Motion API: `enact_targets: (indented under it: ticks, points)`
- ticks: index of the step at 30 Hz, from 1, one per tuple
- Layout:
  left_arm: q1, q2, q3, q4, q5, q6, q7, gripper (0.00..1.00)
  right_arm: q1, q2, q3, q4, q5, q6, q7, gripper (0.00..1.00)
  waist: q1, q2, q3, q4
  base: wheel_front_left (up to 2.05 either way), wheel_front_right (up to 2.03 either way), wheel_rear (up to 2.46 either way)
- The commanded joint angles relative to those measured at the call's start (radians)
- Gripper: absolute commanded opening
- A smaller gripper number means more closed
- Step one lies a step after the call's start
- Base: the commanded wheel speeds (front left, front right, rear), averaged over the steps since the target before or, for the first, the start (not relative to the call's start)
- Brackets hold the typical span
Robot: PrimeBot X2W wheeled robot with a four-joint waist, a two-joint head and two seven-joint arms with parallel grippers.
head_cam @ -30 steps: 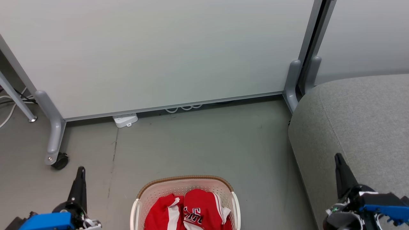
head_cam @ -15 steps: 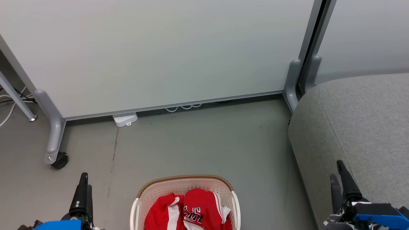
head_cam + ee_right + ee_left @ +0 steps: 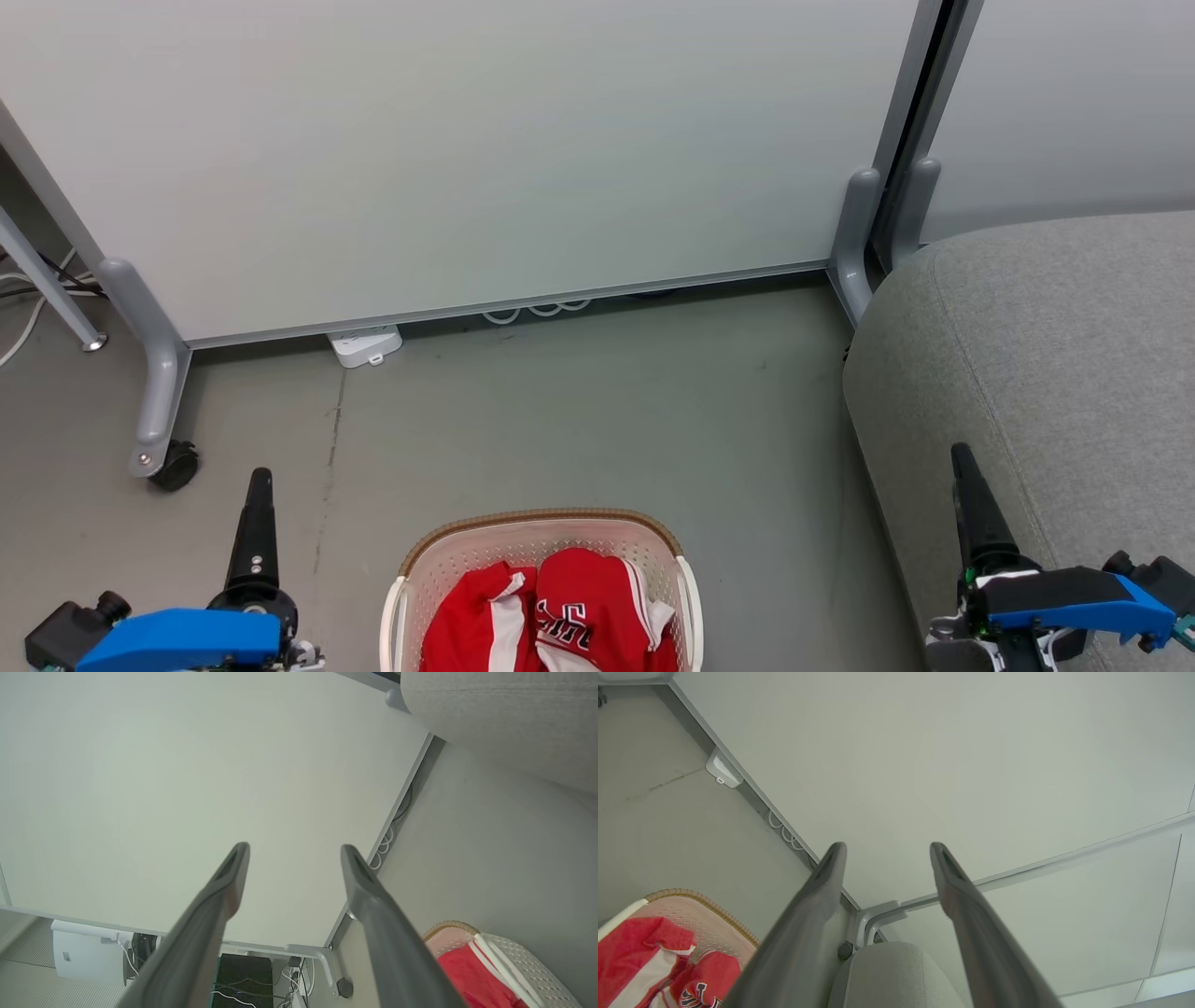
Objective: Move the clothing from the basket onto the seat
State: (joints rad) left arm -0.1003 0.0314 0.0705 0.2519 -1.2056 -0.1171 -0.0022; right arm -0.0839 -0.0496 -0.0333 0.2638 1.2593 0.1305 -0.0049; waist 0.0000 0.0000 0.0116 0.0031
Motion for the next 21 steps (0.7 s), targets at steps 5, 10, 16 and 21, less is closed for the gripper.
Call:
enact_targets:
  ticks: [5,10,16,21]
  points:
    - [-0.034,0.012,-0.023,-0.022,0.13,0.008,-0.023,1.0,-0.039,-0.002,0.022,-0.018,-0.098,0.0,-0.023,1.0,0.0,0.0,0.001,0.001,0.0,0.0,0.0]
    - [-0.039,0.013,-0.039,-0.019,0.234,0.023,-0.042,1.0,-0.044,-0.002,0.045,-0.015,-0.189,0.0,-0.042,1.0,0.0,0.0,0.001,0.001,0.0,0.0,0.0]
    - [-0.045,0.014,-0.058,-0.011,0.346,0.034,-0.063,1.0,-0.048,-0.002,0.067,-0.011,-0.289,0.0,-0.062,1.0,0.0,0.0,0.002,0.002,0.0,0.0,0.0]
    - [-0.053,0.019,-0.074,-0.005,0.44,0.041,-0.083,1.0,-0.055,-0.002,0.084,-0.004,-0.373,0.0,-0.082,1.0,0.0,0.0,0.003,0.003,0.0,0.0,0.0]
